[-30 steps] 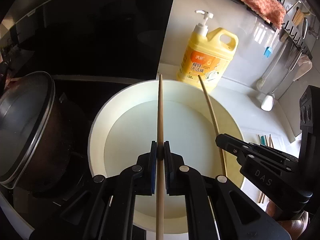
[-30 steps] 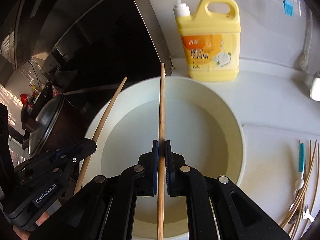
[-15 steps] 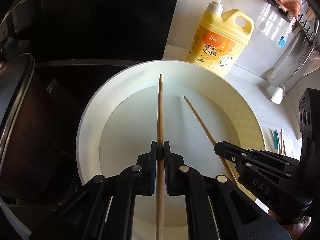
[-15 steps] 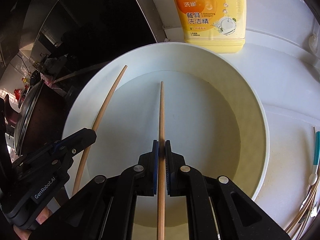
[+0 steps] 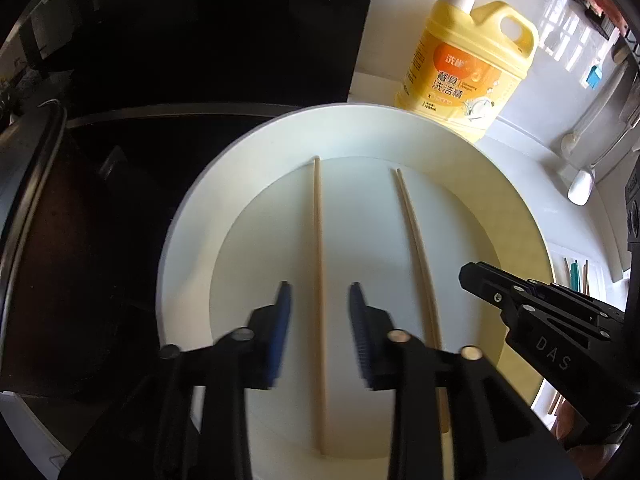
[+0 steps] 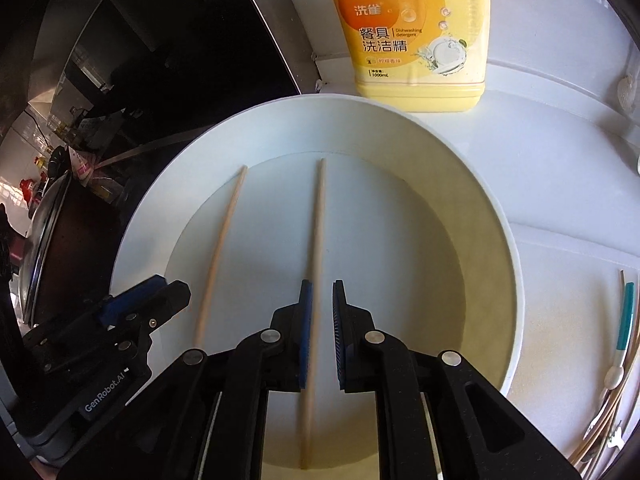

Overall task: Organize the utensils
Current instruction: 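Withdraw both tools from the basin back toward the cutting board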

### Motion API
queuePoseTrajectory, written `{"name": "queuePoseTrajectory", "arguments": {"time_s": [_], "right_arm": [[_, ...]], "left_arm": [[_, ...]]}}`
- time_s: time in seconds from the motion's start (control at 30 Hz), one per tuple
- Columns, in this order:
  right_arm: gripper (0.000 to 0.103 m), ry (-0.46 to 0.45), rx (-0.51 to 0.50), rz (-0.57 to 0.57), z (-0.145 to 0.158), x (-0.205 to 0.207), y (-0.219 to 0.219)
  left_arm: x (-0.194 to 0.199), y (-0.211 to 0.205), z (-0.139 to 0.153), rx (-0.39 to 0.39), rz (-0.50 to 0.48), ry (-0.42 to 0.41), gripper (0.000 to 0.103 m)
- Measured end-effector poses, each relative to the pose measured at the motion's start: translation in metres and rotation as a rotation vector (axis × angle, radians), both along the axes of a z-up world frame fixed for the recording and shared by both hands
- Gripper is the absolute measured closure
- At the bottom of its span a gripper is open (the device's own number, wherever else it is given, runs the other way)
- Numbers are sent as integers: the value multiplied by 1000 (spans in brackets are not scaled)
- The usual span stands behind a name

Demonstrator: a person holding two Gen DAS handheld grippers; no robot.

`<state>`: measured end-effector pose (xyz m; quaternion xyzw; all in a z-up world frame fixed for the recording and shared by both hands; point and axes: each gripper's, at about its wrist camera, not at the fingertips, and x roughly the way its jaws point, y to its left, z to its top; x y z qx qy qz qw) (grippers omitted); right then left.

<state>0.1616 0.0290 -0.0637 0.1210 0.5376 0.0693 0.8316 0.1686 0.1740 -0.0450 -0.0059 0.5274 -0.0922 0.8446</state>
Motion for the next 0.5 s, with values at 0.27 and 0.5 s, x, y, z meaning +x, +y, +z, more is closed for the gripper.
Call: {"name": "queuePoseTrajectory", "arguments": {"time_s": [0.27, 0.5], "right_arm": [[71, -39, -7, -7, 12, -15, -5], [50, -82, -57, 1, 28, -33, -3]], "left_arm": [[-8, 7, 19, 18, 30, -58, 32], [-18, 21, 36, 32, 60, -95, 14]]}}
